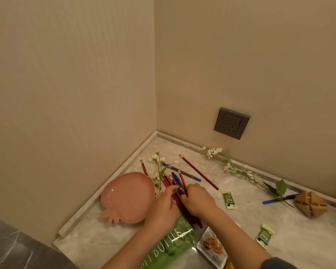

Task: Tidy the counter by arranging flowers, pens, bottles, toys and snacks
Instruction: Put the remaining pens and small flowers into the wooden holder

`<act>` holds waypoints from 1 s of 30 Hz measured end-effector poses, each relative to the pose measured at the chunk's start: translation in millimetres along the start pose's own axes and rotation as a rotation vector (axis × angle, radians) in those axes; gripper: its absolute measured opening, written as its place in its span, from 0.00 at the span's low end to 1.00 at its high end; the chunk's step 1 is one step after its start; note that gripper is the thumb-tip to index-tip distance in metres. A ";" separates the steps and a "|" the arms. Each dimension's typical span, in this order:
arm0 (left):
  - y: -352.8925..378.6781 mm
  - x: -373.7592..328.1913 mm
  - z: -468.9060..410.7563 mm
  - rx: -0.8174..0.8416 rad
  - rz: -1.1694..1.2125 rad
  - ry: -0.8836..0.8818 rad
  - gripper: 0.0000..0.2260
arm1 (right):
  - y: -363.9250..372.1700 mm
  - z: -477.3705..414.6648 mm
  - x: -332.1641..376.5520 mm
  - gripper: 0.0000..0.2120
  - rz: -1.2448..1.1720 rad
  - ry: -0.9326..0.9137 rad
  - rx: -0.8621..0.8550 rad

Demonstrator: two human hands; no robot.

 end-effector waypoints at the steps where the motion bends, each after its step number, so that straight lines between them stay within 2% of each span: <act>1: 0.1 0.1 0.2 -0.006 -0.012 0.005 0.19 | 1.1 -0.2 -0.7 0.12 0.012 -0.005 -0.008; 4: 0.5 0.1 0.2 0.005 -0.037 0.013 0.18 | -0.3 0.5 -4.5 0.13 -0.042 -0.011 0.005; 8: 0.8 -9.2 -7.8 0.055 -0.017 0.014 0.19 | -15.8 7.5 -10.3 0.09 -0.359 0.009 -0.031; 11: -1.7 -34.6 -16.1 0.112 0.129 -0.015 0.19 | -31.3 26.0 -10.1 0.09 -0.737 0.045 -0.041; 13: -6.3 -53.7 -22.6 0.131 0.284 -0.070 0.17 | -40.4 38.9 -7.8 0.09 -0.989 0.046 0.010; 16: -11.4 -90.5 -31.1 0.170 0.446 -0.043 0.09 | -61.9 58.5 -10.5 0.10 -1.247 0.043 0.086; 17: -12.0 -103.2 -32.9 0.181 0.486 -0.020 0.10 | -70.4 64.2 -14.1 0.10 -1.296 0.039 0.103; 21: -3.7 -158.8 -33.7 0.267 0.628 0.074 0.12 | -108.7 93.0 -40.3 0.10 -1.393 -0.007 0.096; 24: 10.8 -211.7 -29.9 0.381 0.675 0.182 0.10 | -141.4 120.8 -65.4 0.10 -1.338 -0.053 0.010; 30: 58.8 -328.2 -8.8 0.552 0.716 0.412 0.08 | -218.0 186.0 -136.5 0.10 -1.050 -0.032 -0.347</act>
Point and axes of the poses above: each hand's wrist, its own z-axis away from the middle knuckle, its own y-axis out of the palm, x = y × z, the point moved 3 cm from there along -z, towards the middle knuckle, and after that the axes turned 8 degrees about -z, right-handed, at the moved point
